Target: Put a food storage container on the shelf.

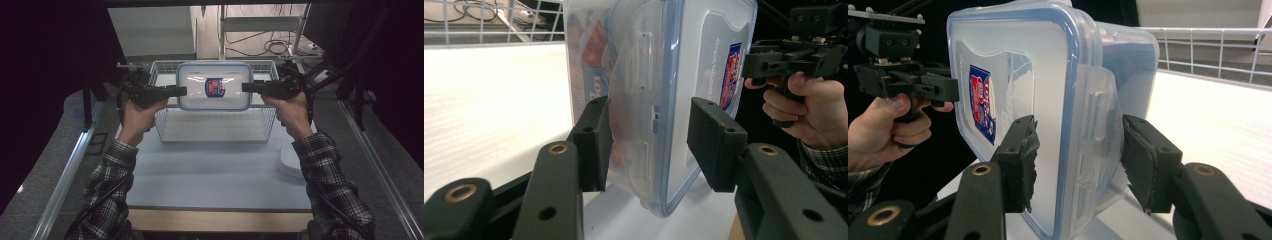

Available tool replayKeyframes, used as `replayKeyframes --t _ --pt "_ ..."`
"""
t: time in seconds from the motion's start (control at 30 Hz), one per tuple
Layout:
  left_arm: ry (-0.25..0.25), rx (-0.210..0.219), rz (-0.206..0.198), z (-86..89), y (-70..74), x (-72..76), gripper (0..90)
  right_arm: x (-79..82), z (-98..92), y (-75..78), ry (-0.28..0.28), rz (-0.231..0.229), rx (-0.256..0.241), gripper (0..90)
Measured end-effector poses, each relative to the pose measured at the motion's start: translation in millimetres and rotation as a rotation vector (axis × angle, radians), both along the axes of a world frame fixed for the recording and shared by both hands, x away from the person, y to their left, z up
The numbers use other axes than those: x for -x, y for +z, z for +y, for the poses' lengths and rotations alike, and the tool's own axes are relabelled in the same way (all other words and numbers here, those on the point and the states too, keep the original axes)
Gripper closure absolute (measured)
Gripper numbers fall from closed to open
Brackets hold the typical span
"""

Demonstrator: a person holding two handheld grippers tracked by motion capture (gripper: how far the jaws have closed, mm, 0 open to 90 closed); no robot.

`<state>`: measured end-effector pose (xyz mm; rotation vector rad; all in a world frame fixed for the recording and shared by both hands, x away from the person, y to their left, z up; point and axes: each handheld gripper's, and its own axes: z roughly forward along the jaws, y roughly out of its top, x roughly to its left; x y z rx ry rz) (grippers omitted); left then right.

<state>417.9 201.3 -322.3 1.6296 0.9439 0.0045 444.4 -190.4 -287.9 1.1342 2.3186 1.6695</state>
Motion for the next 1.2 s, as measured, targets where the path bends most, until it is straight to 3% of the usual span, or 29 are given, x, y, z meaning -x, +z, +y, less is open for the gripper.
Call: replayKeyframes --t 0.27,0.43,0.8,1.1,1.2 --pt "0.025 0.003 0.013 1.2 -0.3 -14.4 52.7 -19.8 3.8 -0.5 -0.013 0.030 -0.015 49.1" --pt "0.042 -0.007 0.027 -0.9 -6.9 -18.8 51.4 -25.4 5.5 -5.8 -0.017 0.029 0.004 48.9" --pt "0.061 -0.003 -0.004 -0.8 -11.8 -22.7 50.1 -29.7 8.1 -10.4 -0.036 -0.001 0.005 47.2" --pt "0.099 -0.048 -0.028 -4.3 -10.7 -24.5 49.6 -31.4 12.7 -9.6 -0.064 -0.024 0.042 44.0" --pt "0.115 -0.111 -0.027 -9.5 -12.7 -25.7 50.9 -32.1 15.2 -10.6 -0.085 -0.025 0.057 40.7"
